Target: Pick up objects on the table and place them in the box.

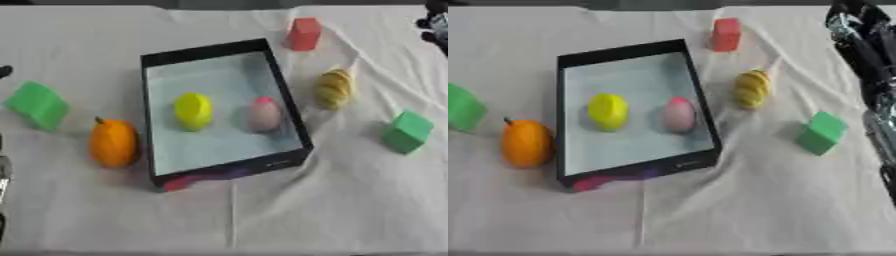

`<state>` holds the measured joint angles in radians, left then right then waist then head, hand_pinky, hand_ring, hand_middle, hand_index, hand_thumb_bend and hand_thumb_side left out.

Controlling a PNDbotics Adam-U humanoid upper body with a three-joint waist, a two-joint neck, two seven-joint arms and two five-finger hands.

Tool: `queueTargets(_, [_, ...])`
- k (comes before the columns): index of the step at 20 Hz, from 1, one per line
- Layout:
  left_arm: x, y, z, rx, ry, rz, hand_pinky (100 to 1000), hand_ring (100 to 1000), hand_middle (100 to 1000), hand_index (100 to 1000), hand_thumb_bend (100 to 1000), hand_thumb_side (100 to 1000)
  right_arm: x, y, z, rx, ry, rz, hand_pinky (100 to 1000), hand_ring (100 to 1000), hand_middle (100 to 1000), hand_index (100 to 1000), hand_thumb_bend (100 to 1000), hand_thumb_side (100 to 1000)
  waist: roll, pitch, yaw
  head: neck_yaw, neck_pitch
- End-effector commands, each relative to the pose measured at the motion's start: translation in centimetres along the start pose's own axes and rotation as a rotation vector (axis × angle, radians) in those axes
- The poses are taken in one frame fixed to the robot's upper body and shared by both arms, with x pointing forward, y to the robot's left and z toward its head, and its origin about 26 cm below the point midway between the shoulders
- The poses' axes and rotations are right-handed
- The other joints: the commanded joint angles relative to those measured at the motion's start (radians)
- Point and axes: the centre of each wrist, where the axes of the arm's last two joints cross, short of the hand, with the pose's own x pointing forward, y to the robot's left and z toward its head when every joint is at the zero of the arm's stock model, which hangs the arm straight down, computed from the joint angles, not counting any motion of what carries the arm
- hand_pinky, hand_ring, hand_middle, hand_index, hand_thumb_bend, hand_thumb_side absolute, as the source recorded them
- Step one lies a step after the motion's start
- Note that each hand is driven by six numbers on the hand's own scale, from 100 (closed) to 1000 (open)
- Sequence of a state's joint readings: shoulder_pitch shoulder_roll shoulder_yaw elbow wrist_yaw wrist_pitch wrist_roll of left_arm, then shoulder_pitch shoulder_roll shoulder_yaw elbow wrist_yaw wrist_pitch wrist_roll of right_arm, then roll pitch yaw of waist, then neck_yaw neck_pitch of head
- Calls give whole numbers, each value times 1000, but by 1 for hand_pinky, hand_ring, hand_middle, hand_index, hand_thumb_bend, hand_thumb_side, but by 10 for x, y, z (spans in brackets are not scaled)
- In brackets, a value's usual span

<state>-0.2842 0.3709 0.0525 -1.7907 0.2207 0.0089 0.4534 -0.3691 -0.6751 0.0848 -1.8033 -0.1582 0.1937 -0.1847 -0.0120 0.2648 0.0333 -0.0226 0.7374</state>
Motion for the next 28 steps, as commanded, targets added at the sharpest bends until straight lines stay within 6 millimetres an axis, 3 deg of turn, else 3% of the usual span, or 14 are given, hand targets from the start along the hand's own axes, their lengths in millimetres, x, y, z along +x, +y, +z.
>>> queueTargets(1, [7,9,-6,7,-33,-37,717,792,678,748,111,819,12,-10,0,89,15,171,888,870,887,886,100,567,-16,-23,-4,14,-3])
queueTargets(6, [7,11,-6,-1,-34,-53,717,792,678,747,110,820,14,-13,14,251,108,404,886,881,886,897,100,545,-28,-22,-7,19,-6])
queueTargets(11, [8,8,-7,-11,-36,-45,718,793,678,747,110,820,19,-28,31,352,221,577,887,893,892,905,100,521,-27,-20,1,11,-15])
queueTargets(15, [9,5,-7,-16,-35,-36,718,793,677,746,110,820,36,-48,35,395,306,650,885,894,890,902,114,375,-20,-17,7,7,-19])
queueTargets(19, [8,4,-6,-20,-30,-30,718,794,677,746,108,820,51,-65,31,359,337,720,883,889,875,891,270,216,-13,-14,8,1,-18])
queueTargets(22, [8,4,-6,-22,-29,-31,718,794,677,745,107,820,53,-69,31,333,338,740,884,884,869,887,339,259,-11,-13,6,0,-19])
queueTargets(28, [6,5,-5,-20,-25,-37,718,794,677,744,108,822,56,-75,29,368,307,673,897,877,866,892,387,262,-11,-12,0,-4,-16])
